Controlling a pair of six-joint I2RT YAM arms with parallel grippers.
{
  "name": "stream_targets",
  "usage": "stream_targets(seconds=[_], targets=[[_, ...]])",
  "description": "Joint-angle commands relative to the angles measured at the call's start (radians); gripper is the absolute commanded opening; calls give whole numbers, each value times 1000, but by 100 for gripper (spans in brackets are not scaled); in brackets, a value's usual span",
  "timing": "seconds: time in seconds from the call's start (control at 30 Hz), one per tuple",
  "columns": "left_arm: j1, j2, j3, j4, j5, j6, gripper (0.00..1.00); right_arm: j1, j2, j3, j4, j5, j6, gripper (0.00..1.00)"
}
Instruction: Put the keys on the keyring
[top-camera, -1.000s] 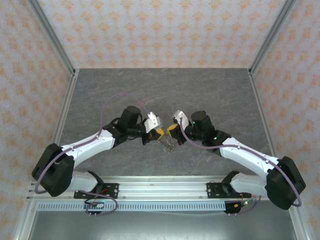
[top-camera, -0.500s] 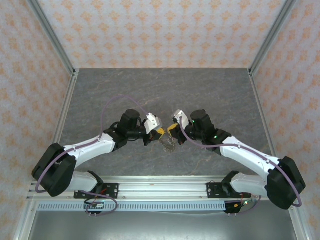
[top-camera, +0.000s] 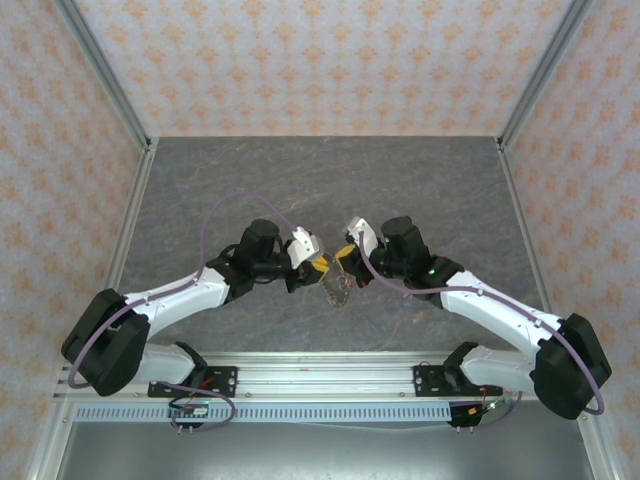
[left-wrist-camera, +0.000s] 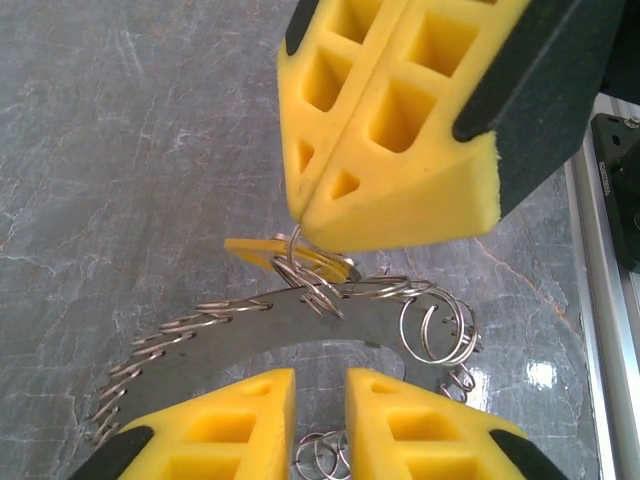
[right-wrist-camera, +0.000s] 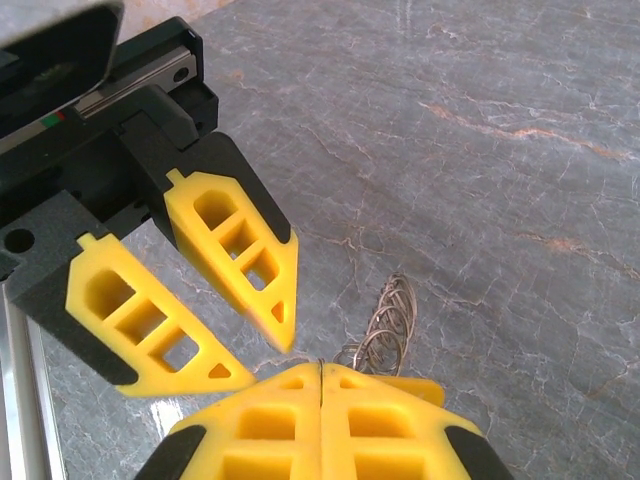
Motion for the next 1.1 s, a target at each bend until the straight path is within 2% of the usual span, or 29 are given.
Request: stream_targets(seconds=[0.0,0.17,0.63,0.83,1.07], targets=[[-11,-34,27,-25,-4,15,23,7,-8,37,-7,-7,-17,0],[-50,-21,58,-48,-11,26,25,6,-8,38,-12,-4,-19,0],[-101,-31,17,47,-222,-9,30,6,-17,32,-10,3,-21,0],[-112,-20,14,59,-191,-12,33,7,-27,26,-8,2,-20,0],[-124,2,15,93,-214,-27,34,6,-36,18,-3,1,-21,0]])
